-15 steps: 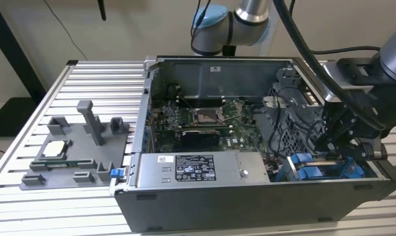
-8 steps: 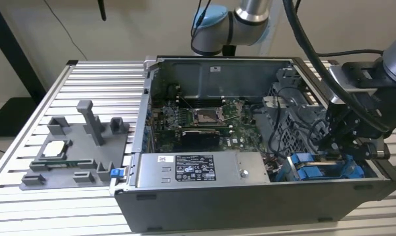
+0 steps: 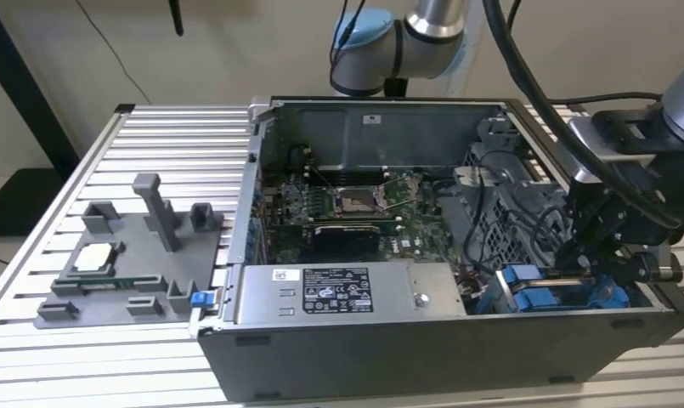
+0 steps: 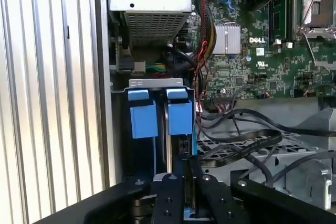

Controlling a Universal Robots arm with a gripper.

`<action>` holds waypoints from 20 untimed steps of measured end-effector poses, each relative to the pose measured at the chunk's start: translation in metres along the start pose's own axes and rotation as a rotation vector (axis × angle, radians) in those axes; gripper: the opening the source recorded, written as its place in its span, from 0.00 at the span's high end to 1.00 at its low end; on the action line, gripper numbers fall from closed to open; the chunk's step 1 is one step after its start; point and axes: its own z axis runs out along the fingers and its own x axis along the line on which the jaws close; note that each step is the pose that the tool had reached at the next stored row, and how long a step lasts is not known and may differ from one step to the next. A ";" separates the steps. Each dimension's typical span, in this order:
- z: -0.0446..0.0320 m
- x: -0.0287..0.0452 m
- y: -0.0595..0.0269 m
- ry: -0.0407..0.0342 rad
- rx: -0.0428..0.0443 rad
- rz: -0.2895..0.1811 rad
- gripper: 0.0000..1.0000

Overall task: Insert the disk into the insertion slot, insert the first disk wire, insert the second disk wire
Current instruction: 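Insert the second disk wire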

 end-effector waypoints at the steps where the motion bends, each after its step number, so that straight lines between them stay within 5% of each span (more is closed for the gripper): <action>1: 0.0000 -0.0001 0.0000 0.0002 0.0000 0.000 1.00; 4: 0.0003 -0.0030 0.0002 0.0016 0.0001 0.000 1.00; 7: 0.0016 -0.0071 0.0004 0.0202 0.0025 0.000 1.00; 10: 0.0020 -0.0089 0.0004 0.0309 0.0042 -0.001 1.00; 20: 0.0024 -0.0105 -0.0033 0.0310 0.0042 -0.001 1.00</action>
